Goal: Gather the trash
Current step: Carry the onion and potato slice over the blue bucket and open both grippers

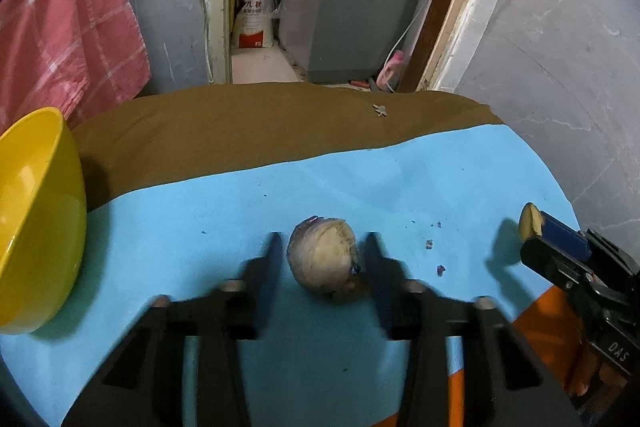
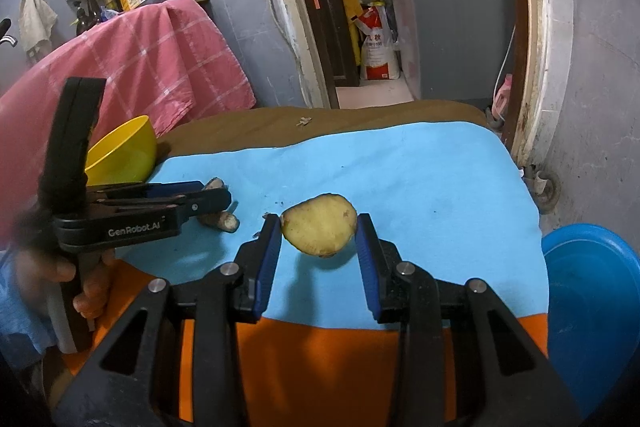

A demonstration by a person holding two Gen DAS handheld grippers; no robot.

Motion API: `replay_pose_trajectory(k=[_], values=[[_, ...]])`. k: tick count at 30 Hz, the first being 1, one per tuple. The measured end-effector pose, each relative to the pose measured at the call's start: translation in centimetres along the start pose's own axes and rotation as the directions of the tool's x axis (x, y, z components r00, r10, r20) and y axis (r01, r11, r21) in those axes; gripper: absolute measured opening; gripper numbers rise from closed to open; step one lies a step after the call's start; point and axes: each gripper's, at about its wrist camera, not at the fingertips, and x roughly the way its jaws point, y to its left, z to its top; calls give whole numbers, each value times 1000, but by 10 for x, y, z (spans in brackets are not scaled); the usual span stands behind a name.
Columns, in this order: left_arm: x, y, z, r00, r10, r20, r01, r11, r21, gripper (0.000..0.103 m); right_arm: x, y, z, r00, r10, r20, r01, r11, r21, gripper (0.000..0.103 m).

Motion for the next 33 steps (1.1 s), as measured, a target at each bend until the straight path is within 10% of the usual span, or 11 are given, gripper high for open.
replay_pose_trajectory(k=[12,24,33], values=[[-60,-31,-13,962,-40,271,27,998,50,23,-40,1,-9,977,-91,191,98,995,-26,57],[-111,-129,-24,816,-270,511,175,958,226,23,-149,-27,-30,782,-360,508,382,922,65,57],[-88,-215,-13,828,-386,406,266,909,321,23,-178,-73,-49,736,-490,467,462,868,184,57]])
